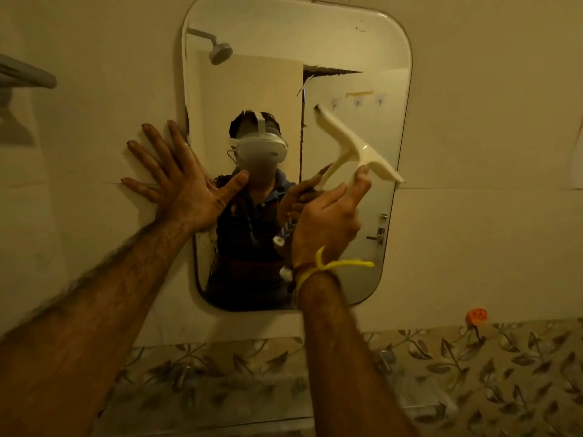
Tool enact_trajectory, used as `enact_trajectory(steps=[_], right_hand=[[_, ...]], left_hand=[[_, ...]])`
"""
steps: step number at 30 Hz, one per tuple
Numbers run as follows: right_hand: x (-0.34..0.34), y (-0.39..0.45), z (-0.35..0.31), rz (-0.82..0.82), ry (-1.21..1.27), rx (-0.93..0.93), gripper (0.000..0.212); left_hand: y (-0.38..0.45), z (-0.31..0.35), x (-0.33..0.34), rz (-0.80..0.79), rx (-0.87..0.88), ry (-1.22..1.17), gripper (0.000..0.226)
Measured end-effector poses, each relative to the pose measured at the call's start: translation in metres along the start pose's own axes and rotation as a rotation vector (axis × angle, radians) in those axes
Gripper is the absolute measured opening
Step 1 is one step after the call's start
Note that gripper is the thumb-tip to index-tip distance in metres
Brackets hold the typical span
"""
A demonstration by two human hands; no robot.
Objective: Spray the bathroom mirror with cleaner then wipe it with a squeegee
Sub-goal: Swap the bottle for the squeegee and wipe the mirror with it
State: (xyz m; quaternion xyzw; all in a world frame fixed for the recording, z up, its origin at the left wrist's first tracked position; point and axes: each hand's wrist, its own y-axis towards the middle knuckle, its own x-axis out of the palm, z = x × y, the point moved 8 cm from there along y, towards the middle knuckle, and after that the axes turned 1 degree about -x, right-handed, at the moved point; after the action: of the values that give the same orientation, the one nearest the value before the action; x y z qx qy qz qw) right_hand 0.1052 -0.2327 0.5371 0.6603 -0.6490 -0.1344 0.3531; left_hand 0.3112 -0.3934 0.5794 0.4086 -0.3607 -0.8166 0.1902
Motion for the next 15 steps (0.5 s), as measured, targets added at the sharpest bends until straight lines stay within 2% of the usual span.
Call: enact_trajectory(steps=[4, 8, 10, 15], right_hand=[[0.000, -0.064, -0.007, -0.171, -0.050, -0.115, 0.047], [0.019, -0.004, -0.027, -0.093, -0.025, -0.111, 0.048], [0.022, -0.006, -0.036, -0.091, -0.038, -0.143, 0.047], [0.023, -0.103, -0.017, -0.415, -0.205, -0.480, 0.051]], left_hand=[[-0.002, 0.002, -0.003, -0.030, 0.015, -0.024, 0.135], [-0.003, -0.001, -0.003, -0.039, 0.038, -0.023, 0.124], [-0.003, -0.001, -0.003, -0.042, 0.045, -0.034, 0.117], [-0.003, -0.007, -0.010, -0.064, 0.019, -0.118, 0.080]])
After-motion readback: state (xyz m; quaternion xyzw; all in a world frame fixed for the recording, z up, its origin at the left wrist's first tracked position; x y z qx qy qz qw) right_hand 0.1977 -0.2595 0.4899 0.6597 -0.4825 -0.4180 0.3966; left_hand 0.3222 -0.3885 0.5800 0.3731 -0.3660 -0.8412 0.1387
